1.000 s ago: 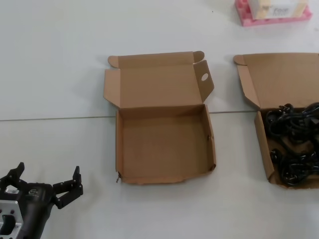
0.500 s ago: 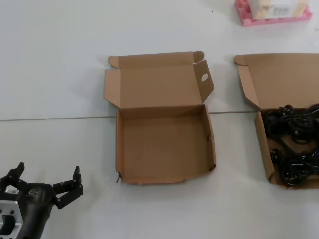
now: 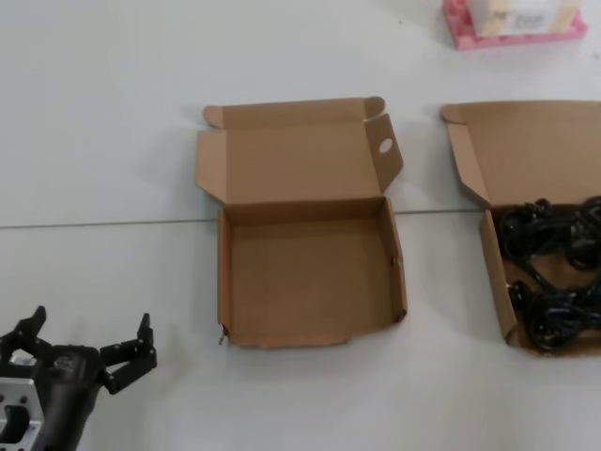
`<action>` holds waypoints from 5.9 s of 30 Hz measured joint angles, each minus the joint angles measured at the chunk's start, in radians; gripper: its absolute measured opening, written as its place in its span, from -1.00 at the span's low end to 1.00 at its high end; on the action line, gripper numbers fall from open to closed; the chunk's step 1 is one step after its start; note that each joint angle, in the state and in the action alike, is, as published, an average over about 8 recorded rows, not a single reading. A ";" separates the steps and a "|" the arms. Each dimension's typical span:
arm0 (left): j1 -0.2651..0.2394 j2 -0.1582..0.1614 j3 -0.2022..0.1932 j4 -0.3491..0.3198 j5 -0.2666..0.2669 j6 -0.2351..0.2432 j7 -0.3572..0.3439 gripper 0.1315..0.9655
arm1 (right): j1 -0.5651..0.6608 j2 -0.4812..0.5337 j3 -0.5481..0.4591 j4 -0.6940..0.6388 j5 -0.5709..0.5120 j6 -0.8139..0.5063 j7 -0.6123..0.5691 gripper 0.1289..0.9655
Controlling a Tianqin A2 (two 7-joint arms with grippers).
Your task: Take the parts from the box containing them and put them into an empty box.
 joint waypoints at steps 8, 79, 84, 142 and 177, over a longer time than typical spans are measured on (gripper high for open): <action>0.000 0.000 0.000 0.000 0.000 0.000 0.000 1.00 | -0.169 -0.076 0.165 0.228 0.015 -0.070 0.000 -0.79; 0.000 0.000 0.000 0.000 0.000 0.000 0.000 1.00 | 0.265 -0.620 -0.322 -0.207 -0.346 0.021 0.000 0.20; 0.000 0.000 0.000 0.000 0.000 0.000 0.000 1.00 | 0.231 -0.628 -0.257 -0.184 -0.275 -0.014 0.000 0.43; 0.000 0.000 0.000 0.000 0.000 0.000 0.000 1.00 | -0.172 -0.720 0.512 0.092 0.568 -0.432 0.000 1.00; 0.000 0.000 0.000 0.000 0.000 0.000 0.000 1.00 | -0.188 -0.724 0.542 0.104 0.602 -0.449 0.000 1.00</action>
